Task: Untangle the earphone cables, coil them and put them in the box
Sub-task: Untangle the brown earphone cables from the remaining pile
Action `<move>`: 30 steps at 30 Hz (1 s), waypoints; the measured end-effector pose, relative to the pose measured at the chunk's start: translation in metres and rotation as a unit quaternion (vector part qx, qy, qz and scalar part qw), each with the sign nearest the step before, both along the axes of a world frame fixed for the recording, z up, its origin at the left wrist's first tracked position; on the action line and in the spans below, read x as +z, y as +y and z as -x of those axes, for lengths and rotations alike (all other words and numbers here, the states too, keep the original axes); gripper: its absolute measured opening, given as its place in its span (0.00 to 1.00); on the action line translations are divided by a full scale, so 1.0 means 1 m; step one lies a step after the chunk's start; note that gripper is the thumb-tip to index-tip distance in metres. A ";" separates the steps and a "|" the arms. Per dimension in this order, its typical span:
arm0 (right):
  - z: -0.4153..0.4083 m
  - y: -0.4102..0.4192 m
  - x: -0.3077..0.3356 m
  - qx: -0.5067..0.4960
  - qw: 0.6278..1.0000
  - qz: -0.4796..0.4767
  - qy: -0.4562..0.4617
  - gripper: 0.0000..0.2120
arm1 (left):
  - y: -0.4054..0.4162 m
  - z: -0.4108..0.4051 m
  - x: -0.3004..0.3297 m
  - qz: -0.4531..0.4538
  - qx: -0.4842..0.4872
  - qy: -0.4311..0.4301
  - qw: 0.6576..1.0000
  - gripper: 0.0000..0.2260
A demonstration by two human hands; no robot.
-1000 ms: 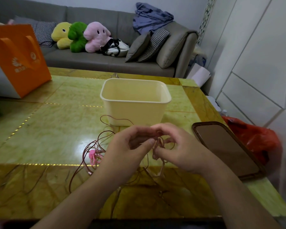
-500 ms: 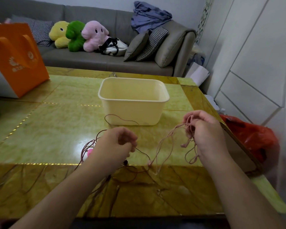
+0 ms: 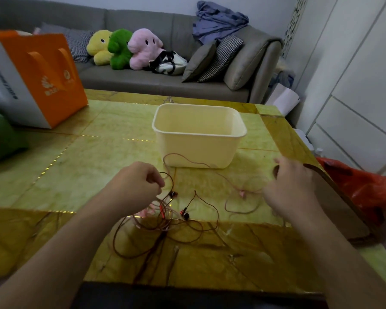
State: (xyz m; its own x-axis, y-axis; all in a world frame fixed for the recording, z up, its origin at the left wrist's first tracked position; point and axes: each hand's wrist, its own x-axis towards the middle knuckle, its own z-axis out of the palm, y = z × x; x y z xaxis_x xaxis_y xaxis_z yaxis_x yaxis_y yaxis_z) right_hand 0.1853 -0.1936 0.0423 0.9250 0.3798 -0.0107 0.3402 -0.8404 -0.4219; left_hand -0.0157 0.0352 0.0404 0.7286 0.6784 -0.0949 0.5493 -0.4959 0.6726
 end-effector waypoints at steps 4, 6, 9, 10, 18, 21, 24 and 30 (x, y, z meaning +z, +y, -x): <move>0.042 0.022 -0.001 0.249 0.967 0.030 -0.049 0.33 | 0.005 0.008 -0.001 -0.013 -0.087 0.074 0.993 0.07; 0.066 0.034 -0.017 0.347 0.937 0.012 -0.040 0.28 | -0.001 0.008 -0.004 -0.044 -0.110 0.129 0.984 0.15; 0.085 0.049 -0.042 0.386 0.921 0.024 -0.038 0.25 | -0.010 0.001 -0.017 -0.118 -0.133 0.169 0.969 0.12; 0.088 0.052 -0.047 0.384 0.922 0.028 -0.035 0.25 | -0.012 -0.001 -0.021 -0.128 -0.132 0.160 0.970 0.10; 0.085 0.050 -0.041 0.367 0.905 -0.192 0.095 0.43 | -0.020 -0.003 0.009 0.095 -0.159 -0.122 0.975 0.10; 0.085 0.051 -0.039 0.350 0.846 -0.319 0.245 0.37 | -0.024 -0.002 0.009 0.119 -0.211 -0.132 0.961 0.11; 0.084 0.049 -0.036 0.333 0.859 -0.285 0.263 0.30 | -0.021 -0.002 0.003 0.099 -0.182 -0.131 0.970 0.12; 0.095 0.045 -0.030 0.388 0.917 -0.009 0.091 0.14 | 0.007 0.006 -0.009 -0.117 -0.004 0.098 0.988 0.04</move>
